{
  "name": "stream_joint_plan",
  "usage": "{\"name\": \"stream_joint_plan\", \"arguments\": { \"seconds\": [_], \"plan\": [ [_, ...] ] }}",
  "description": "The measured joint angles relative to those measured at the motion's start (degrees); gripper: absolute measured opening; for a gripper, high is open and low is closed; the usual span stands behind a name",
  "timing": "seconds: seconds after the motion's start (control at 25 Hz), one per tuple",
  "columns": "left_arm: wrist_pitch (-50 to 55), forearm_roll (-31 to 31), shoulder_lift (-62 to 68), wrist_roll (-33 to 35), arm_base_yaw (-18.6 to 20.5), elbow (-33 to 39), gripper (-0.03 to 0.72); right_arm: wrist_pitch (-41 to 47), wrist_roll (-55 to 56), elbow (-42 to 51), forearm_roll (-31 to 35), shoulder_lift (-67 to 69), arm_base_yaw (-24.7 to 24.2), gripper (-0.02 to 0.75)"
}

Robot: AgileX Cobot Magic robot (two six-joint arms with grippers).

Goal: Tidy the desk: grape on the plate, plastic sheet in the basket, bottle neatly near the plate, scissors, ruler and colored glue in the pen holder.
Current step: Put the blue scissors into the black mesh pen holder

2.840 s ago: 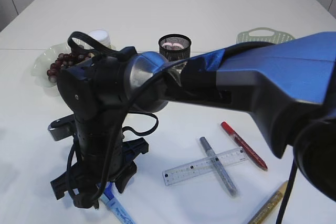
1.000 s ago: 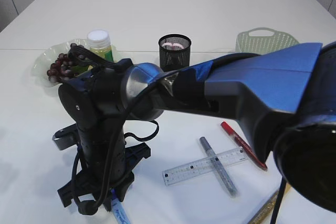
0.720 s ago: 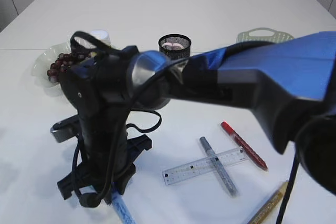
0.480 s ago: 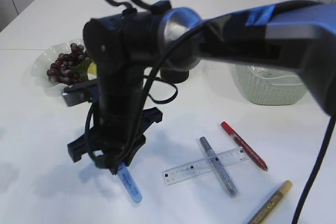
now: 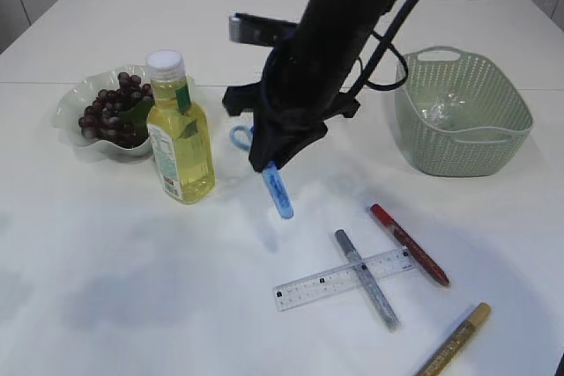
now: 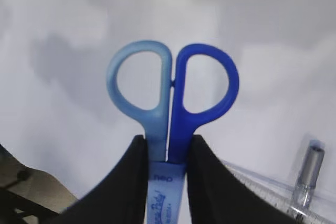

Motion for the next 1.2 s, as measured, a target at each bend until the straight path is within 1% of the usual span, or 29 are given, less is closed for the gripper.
{"name": "stream_joint_plan", "arguments": {
  "seconds": [0.16, 0.28, 0.44, 0.56, 0.72, 1.0, 1.2],
  "plan": [
    [-0.1, -0.7, 0.0, 0.0, 0.0, 0.0, 0.506, -1.6, -6.8, 0.0, 10.2, 0.0, -6.8, 0.183],
    [-0.1, -0.8, 0.0, 0.0, 0.0, 0.0, 0.506, -3.5, -12.4, 0.0, 16.9, 0.0, -10.6, 0.182],
    [-0.1, -0.8, 0.0, 0.0, 0.0, 0.0, 0.505, -7.8, -19.1, 0.0, 24.1, 0.0, -14.8, 0.182],
    [-0.1, -0.9, 0.0, 0.0, 0.0, 0.0, 0.505, -11.5, -26.7, 0.0, 30.3, 0.0, -17.1, 0.182],
    [-0.1, -1.4, 0.0, 0.0, 0.0, 0.0, 0.505, -17.0, -35.3, 0.0, 37.9, 0.5, -18.6, 0.182],
    [-0.1, -1.7, 0.0, 0.0, 0.0, 0.0, 0.505, -27.6, -48.6, -2.5, 43.4, 4.4, -18.9, 0.182],
    [-0.1, -1.8, 0.0, 0.0, 0.0, 0.0, 0.505, -31.4, -55.5, -6.6, 46.8, 8.0, -18.9, 0.182]
  ]
}}
